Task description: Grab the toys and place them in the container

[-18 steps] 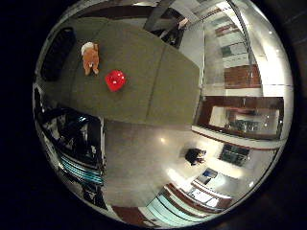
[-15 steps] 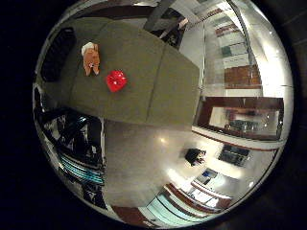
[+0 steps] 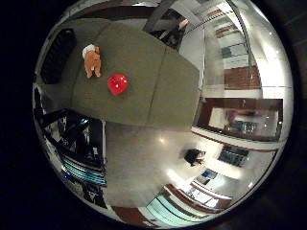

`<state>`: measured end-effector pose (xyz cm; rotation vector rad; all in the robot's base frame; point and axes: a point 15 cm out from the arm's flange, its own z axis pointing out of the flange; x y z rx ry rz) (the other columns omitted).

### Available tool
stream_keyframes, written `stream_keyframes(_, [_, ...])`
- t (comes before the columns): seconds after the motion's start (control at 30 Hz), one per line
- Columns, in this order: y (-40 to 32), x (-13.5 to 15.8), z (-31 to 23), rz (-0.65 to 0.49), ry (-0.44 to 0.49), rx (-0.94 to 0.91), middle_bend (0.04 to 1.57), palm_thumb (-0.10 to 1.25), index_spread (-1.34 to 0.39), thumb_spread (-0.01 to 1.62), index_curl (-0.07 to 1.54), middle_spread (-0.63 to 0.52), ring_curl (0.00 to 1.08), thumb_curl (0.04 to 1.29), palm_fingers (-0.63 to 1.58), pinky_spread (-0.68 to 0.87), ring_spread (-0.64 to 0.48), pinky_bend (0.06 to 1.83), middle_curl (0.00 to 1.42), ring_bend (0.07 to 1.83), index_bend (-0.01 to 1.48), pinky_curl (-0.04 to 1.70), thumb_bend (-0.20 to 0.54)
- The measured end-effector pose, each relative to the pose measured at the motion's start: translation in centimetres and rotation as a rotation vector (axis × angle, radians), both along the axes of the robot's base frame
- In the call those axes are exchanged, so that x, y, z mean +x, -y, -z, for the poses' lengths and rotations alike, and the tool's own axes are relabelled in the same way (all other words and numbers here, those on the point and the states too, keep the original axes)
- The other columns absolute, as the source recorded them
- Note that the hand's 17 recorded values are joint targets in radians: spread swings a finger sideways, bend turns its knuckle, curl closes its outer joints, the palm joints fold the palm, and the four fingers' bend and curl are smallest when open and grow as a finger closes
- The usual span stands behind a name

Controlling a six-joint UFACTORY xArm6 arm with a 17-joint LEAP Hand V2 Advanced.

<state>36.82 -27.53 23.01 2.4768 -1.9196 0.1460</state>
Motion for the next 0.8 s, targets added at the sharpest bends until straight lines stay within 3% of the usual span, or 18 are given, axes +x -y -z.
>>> stream_keyframes(0.5, [-2.4,1.3,-1.4,-0.018,0.017,-0.009,0.19,0.61,-0.36,1.10,0.31,0.04,0.27,0.30,0.10,0.28,0.17,0.47,0.30,0.23,0.17,0.14,-0.021])
stream_keyframes(0.8, [-4.0,1.2,-0.9,0.034,0.011,0.006,0.19,0.58,-0.34,1.11,0.30,0.05,0.27,0.30,0.14,0.27,0.18,0.49,0.31,0.25,0.17,0.14,-0.022])
